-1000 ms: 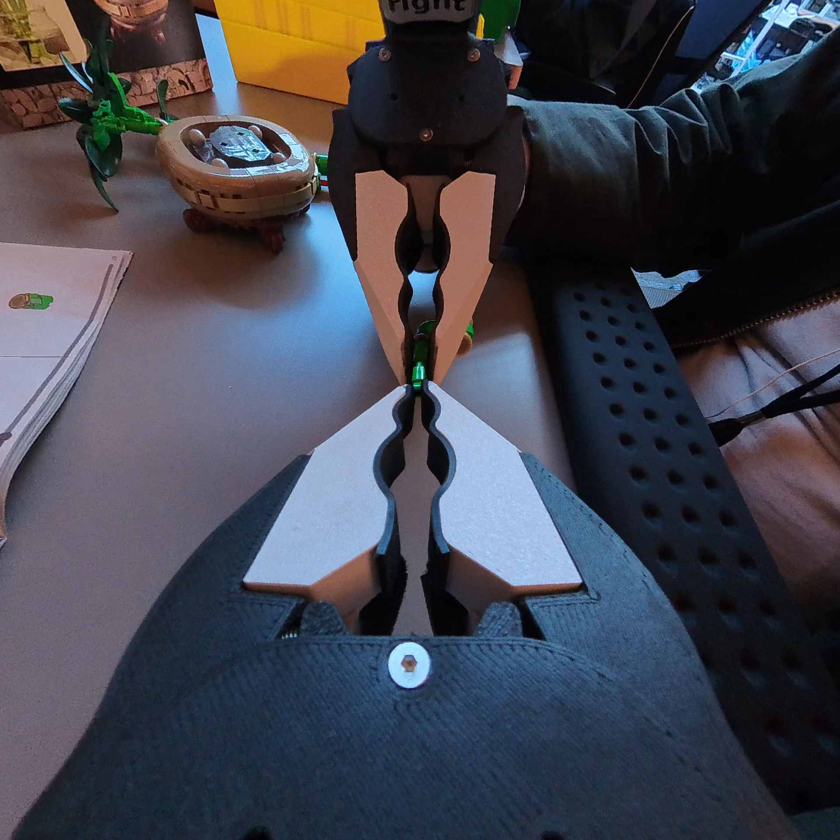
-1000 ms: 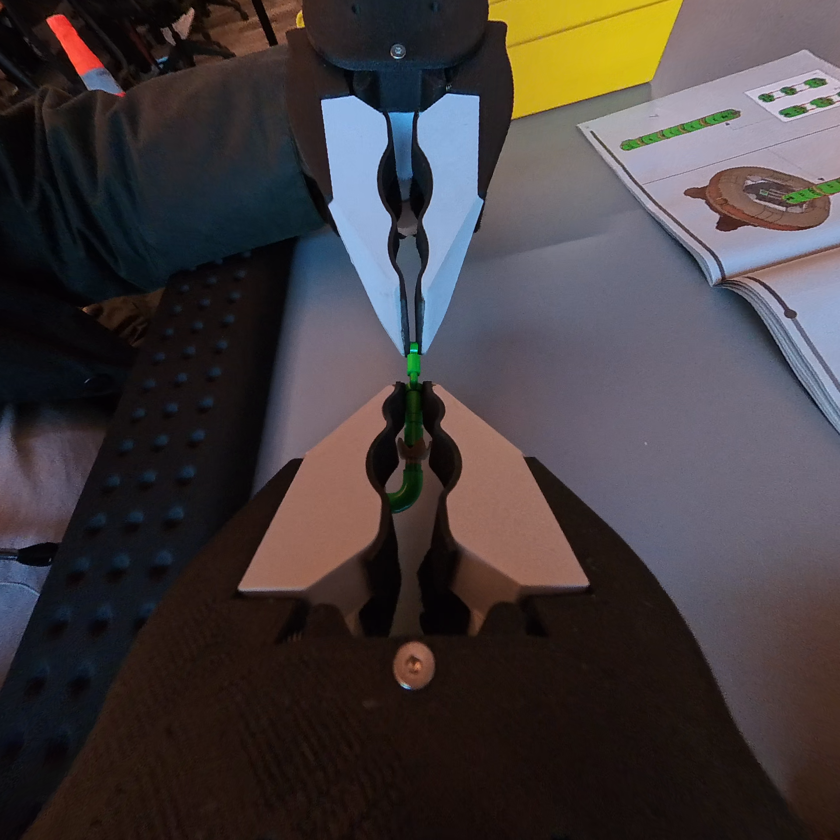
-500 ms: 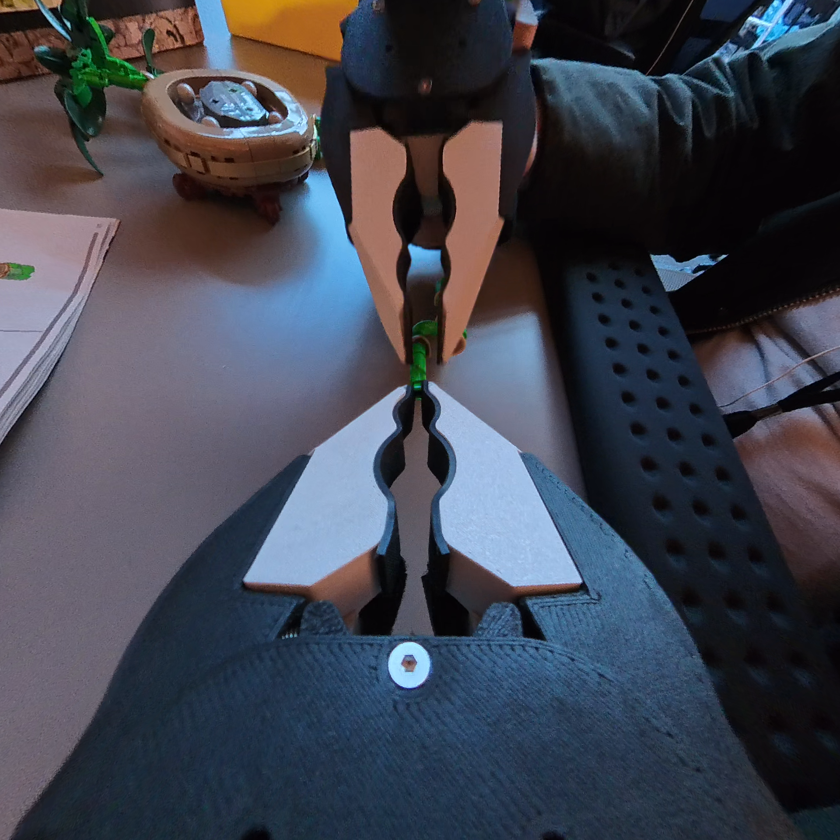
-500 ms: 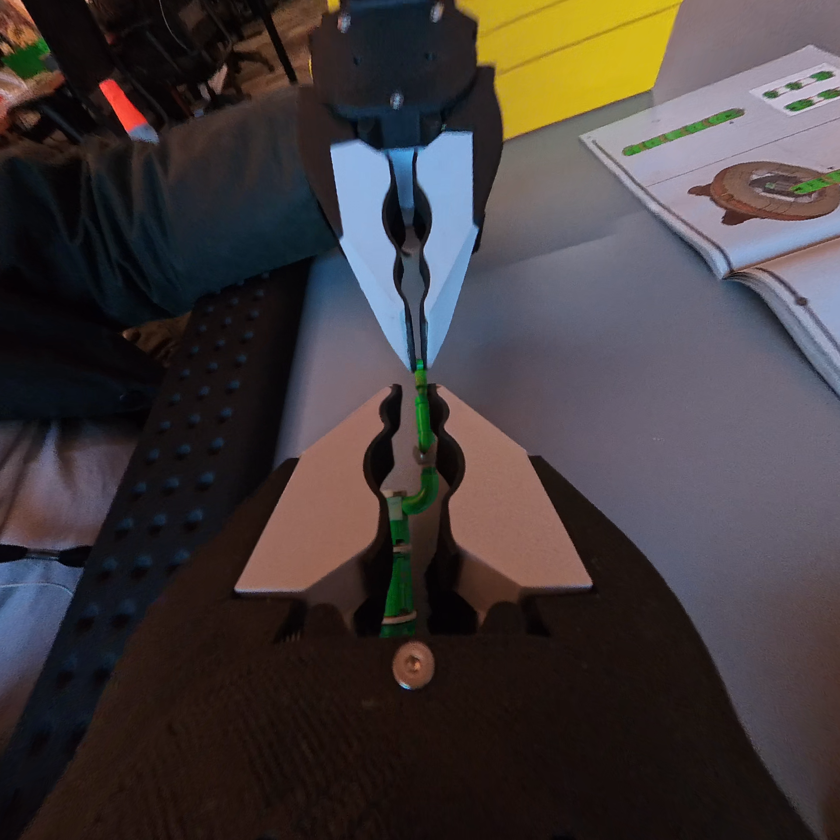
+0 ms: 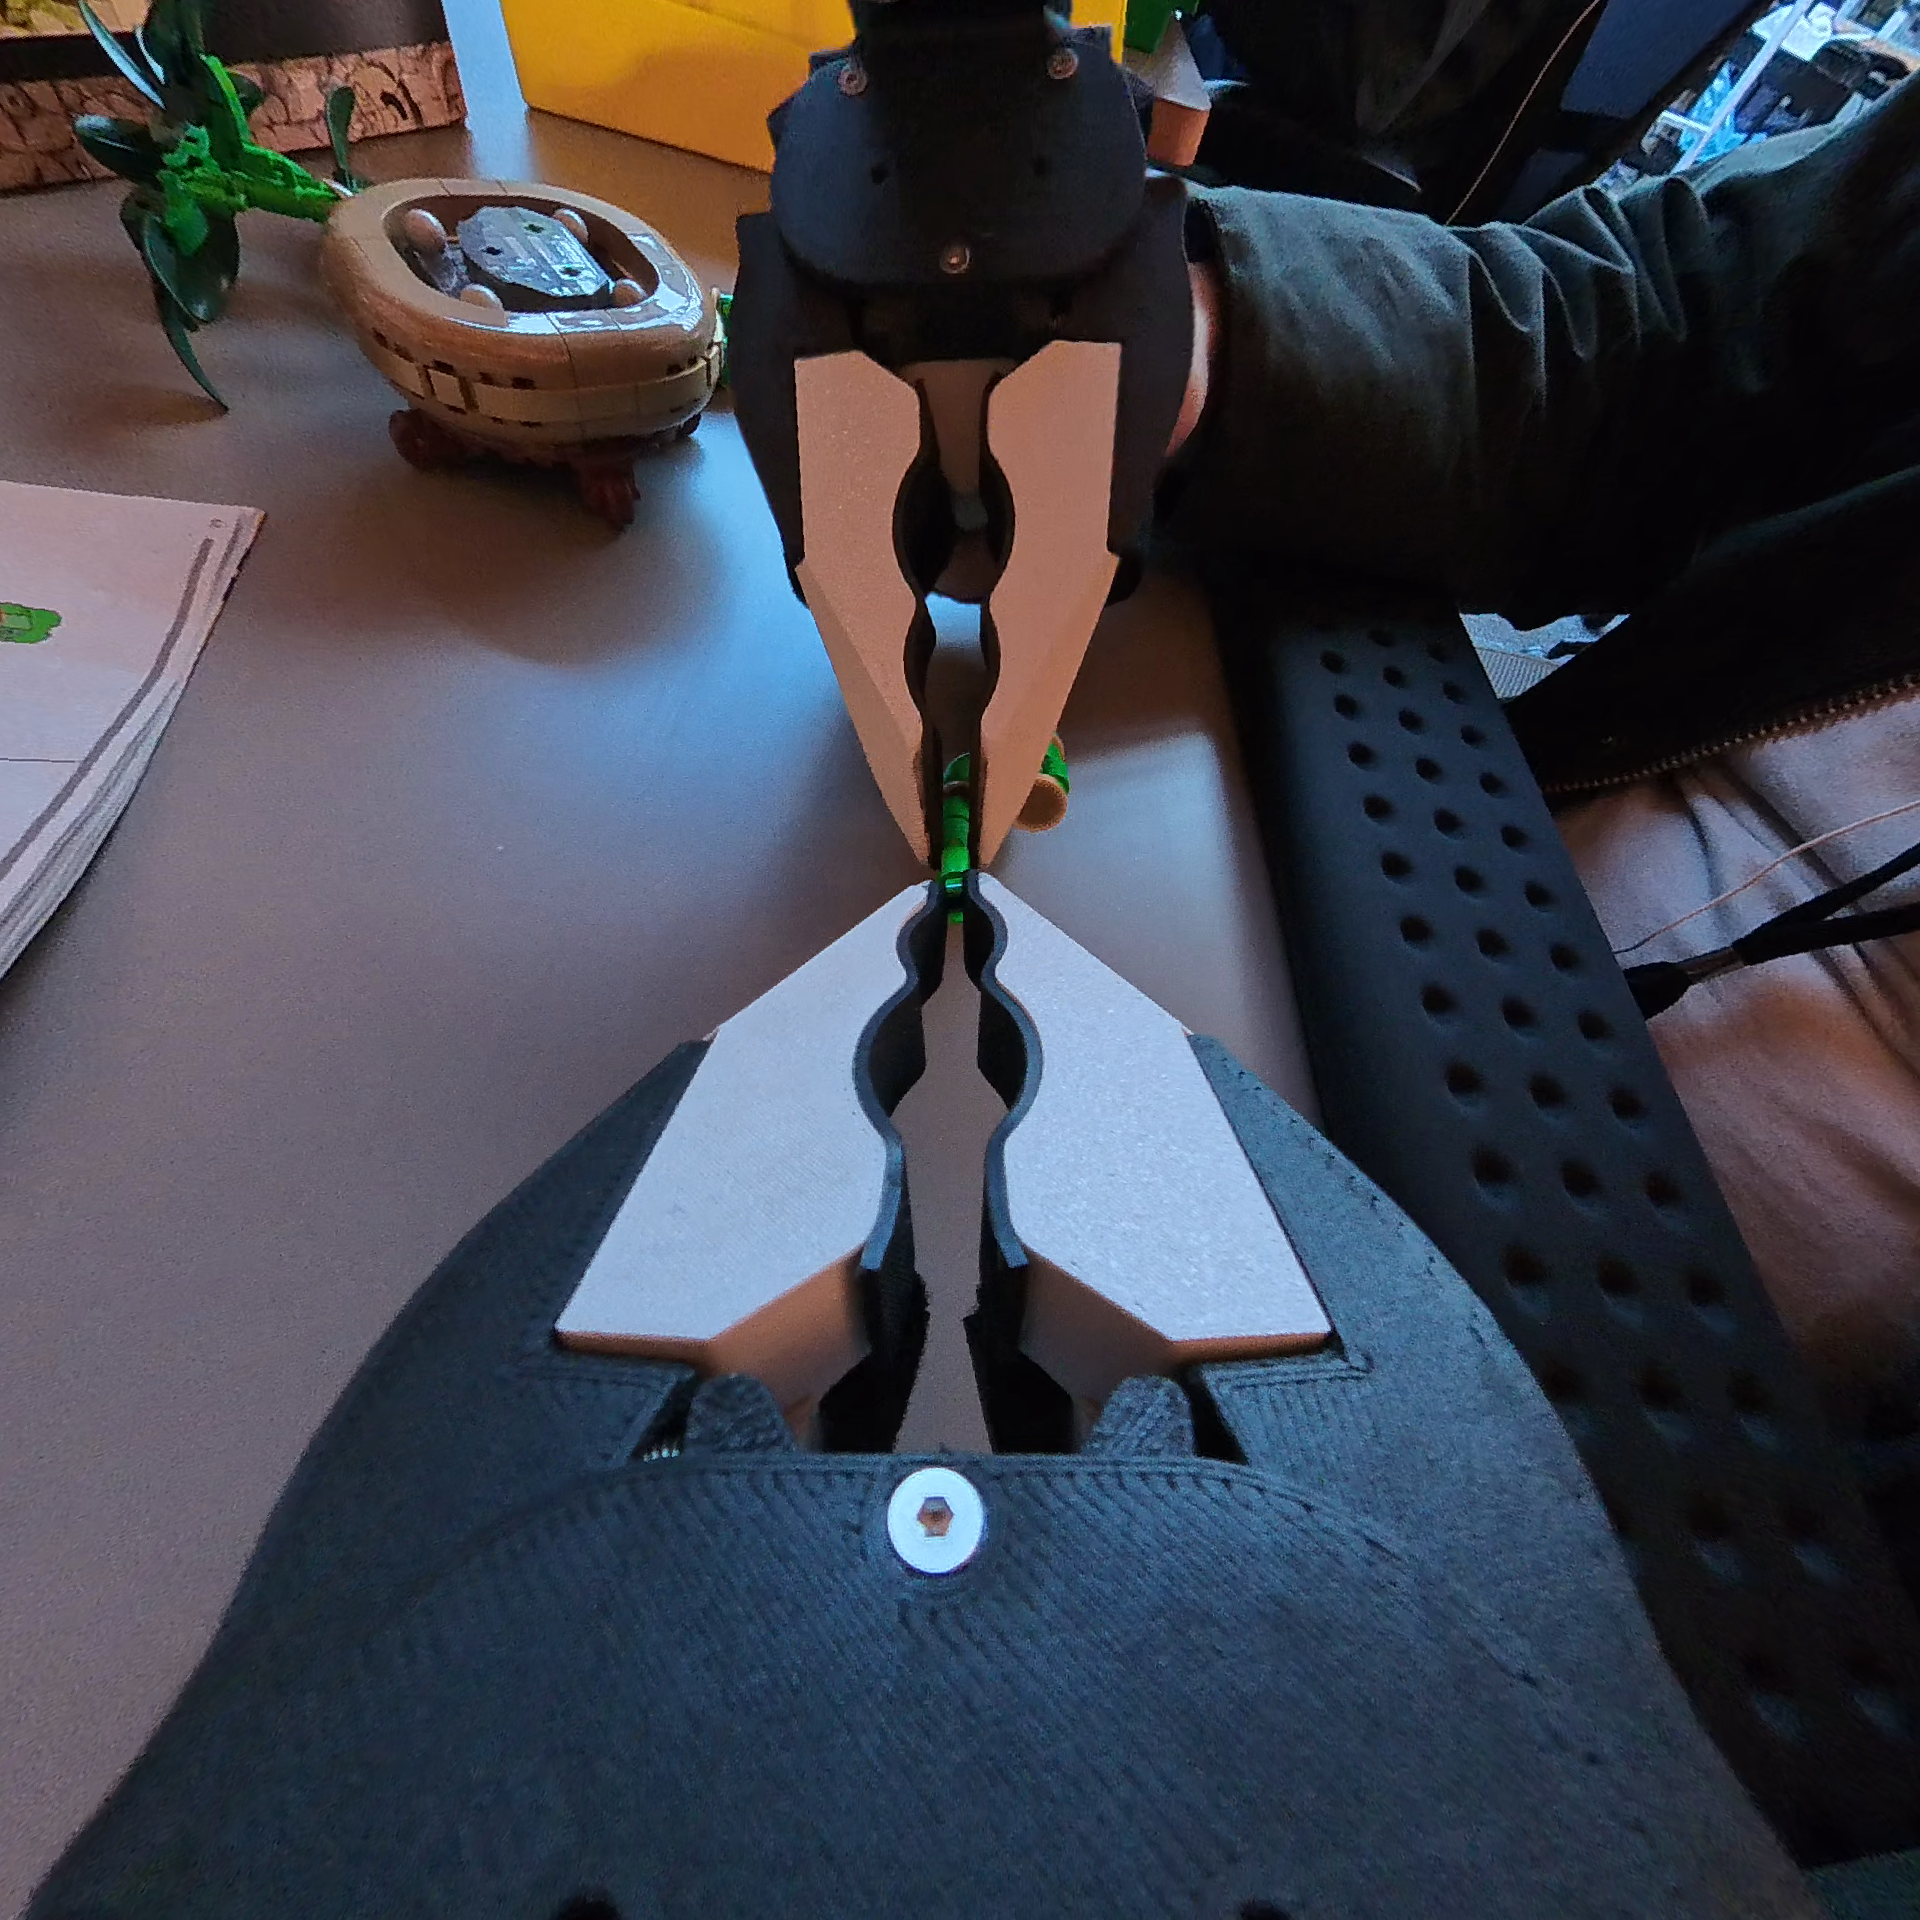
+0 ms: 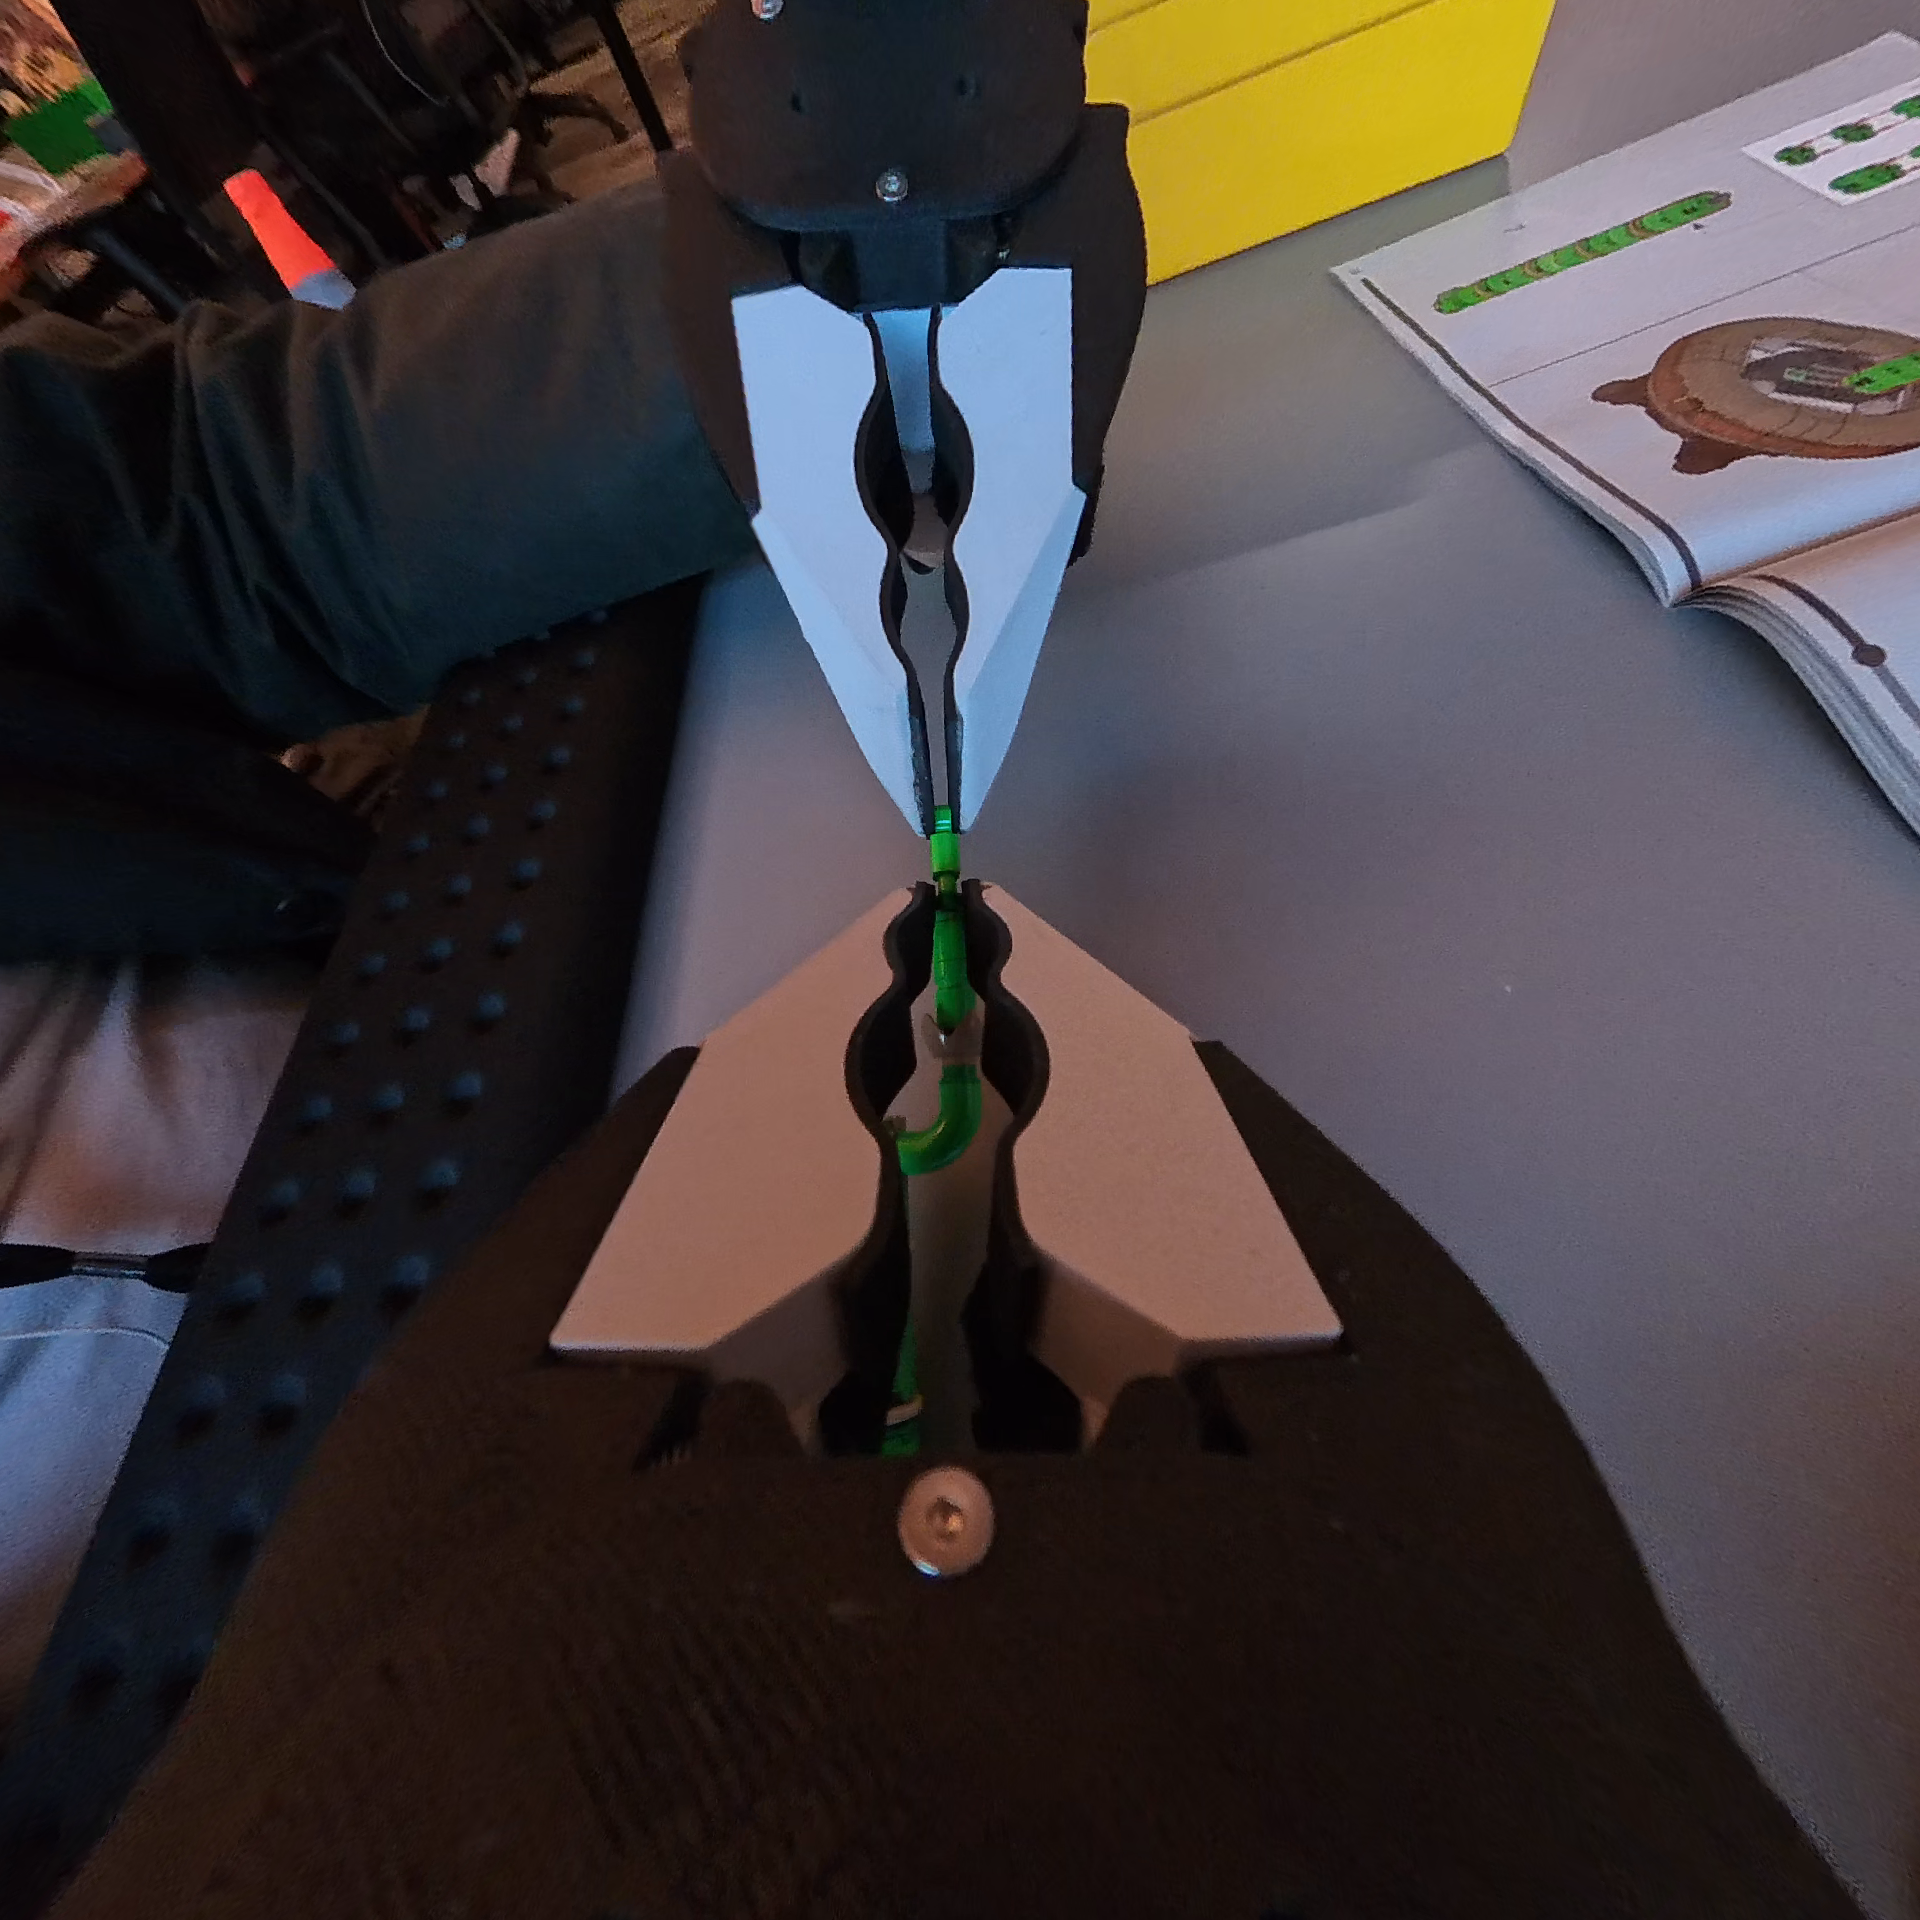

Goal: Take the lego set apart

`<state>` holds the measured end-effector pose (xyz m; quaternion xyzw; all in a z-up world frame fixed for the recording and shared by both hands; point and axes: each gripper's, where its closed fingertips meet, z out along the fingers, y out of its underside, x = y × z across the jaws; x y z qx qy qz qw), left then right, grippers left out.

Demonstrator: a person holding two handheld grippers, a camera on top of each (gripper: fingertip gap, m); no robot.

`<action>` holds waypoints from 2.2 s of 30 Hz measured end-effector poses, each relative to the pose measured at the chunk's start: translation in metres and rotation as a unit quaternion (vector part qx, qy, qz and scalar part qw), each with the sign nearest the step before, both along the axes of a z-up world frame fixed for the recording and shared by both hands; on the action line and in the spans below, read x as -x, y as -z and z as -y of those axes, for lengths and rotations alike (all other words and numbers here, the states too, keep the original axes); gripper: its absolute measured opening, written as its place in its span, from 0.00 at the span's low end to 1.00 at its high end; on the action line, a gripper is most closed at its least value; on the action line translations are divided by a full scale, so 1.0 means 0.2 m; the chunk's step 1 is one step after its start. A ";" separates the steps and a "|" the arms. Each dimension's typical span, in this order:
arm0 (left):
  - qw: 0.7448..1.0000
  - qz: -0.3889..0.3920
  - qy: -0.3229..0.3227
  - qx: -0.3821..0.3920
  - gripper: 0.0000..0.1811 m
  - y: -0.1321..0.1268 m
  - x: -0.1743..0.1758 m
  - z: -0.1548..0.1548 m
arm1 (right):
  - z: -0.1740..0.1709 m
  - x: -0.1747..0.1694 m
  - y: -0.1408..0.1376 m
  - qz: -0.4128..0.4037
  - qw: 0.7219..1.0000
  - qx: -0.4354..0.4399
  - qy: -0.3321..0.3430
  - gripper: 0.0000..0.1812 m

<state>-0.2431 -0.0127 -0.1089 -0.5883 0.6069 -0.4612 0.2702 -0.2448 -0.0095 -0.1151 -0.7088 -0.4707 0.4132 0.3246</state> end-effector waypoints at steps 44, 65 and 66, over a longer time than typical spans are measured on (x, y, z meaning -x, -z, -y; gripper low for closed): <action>0.999 0.000 -0.021 0.044 0.02 0.03 -0.09 -0.01 | -0.02 -0.05 0.01 0.025 1.000 -0.008 0.001 0.01; 0.998 -0.037 0.006 0.050 0.02 0.10 -0.06 0.02 | 0.02 -0.05 0.08 0.034 0.999 -0.005 -0.019 0.01; 0.998 -0.042 0.007 0.049 0.02 0.10 -0.05 0.02 | 0.02 -0.05 0.08 0.039 0.999 -0.005 -0.021 0.01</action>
